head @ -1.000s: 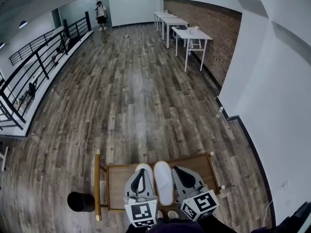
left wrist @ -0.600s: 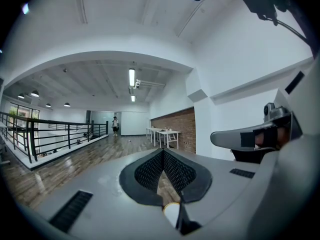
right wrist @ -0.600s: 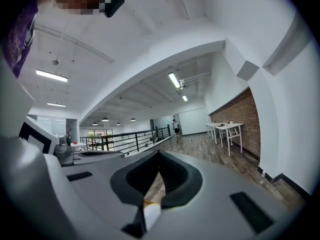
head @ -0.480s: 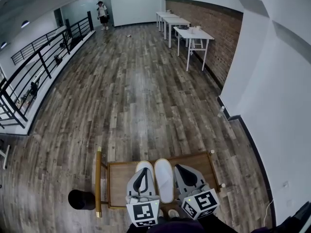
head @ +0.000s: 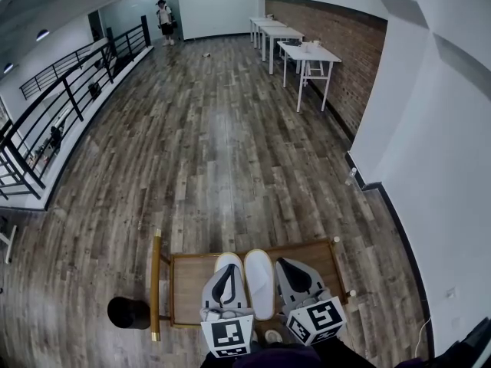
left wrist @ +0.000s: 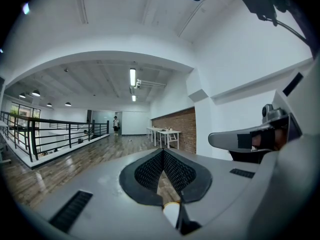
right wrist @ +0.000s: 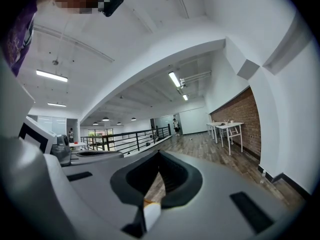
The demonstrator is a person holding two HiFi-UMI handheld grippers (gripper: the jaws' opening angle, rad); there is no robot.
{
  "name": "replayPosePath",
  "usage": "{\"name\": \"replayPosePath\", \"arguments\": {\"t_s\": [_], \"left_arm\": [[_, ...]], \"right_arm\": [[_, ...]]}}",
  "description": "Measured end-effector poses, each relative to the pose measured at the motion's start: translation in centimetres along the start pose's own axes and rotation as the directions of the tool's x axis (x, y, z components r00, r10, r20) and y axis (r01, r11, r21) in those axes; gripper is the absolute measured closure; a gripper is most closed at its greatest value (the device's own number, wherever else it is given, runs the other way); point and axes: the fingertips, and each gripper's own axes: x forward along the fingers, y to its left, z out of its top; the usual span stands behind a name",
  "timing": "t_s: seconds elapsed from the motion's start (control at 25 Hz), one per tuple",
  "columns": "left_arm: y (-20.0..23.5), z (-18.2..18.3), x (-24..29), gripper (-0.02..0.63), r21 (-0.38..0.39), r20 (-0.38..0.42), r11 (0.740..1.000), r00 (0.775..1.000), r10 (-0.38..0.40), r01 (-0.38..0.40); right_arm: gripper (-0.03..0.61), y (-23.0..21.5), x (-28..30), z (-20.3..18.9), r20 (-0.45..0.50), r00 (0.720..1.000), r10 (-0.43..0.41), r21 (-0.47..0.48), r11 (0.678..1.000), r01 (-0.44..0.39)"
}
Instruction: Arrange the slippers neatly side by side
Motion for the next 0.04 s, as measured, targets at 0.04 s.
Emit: {"name": "replayPosePath", "arguments": {"t_s": [0.04], "left_arm": [[-0.09,-0.07,-0.03,0.612,0.003,-0.003,1.000,1.000,-0.001,0.001]], "right_arm": [[0.580,-0.03,-0.04,-0.05,0.000,1.000,0.000,-0.001,1.000,0.000]]}}
